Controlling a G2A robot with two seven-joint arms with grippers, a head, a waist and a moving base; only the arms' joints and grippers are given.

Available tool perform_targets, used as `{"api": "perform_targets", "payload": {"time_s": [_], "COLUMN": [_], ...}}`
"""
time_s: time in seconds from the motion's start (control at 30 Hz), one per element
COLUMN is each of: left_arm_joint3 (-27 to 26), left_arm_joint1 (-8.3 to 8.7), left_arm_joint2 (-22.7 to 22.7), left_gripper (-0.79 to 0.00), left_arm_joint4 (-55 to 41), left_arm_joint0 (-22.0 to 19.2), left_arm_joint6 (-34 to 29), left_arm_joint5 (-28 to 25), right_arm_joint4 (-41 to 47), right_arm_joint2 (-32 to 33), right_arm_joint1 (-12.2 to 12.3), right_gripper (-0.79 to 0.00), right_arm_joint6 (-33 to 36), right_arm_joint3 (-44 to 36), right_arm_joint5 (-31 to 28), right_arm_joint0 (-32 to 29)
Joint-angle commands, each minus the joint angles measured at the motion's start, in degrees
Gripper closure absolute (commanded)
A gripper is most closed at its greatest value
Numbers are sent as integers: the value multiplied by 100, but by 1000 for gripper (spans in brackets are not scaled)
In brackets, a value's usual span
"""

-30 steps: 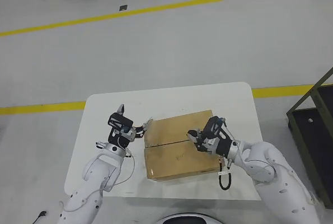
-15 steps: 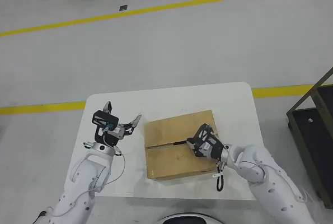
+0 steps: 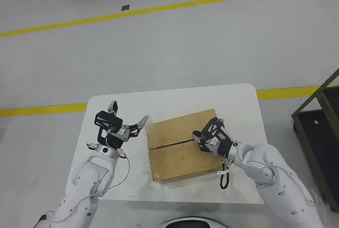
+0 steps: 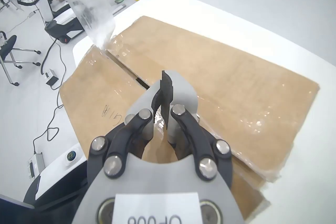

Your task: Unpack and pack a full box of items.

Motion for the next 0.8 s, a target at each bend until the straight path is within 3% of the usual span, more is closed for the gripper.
{"api": "perform_targets", "payload": {"time_s": [0.0,0.17,0.43,0.77], "left_arm_joint3": [13,-3,-107,-280], "left_arm_joint1": [-3,-9,-16,-33], "left_arm_joint2": [-10,-46,-130,-174], "left_gripper": [-785,-785,-785,-785], "left_arm_joint4": [3,19,18,-72], "left_arm_joint0": [-2,35,112,129], "left_arm_joint6": [8,22,5,-35], "left_arm_joint5": [-6,-7,13,-36], "right_arm_joint4": [7,-141,-713,-649], "right_arm_joint2": [65,60,-573,-774], "right_arm_joint1": [12,12,-107,-177], "right_gripper": [0,0,0,0], "right_arm_joint6": [-68,-183,-326,-340], "right_arm_joint3": [-112,-112,487,774], "right_arm_joint5": [-43,99,519,682], "right_arm_joint0": [-41,-90,211,321]}}
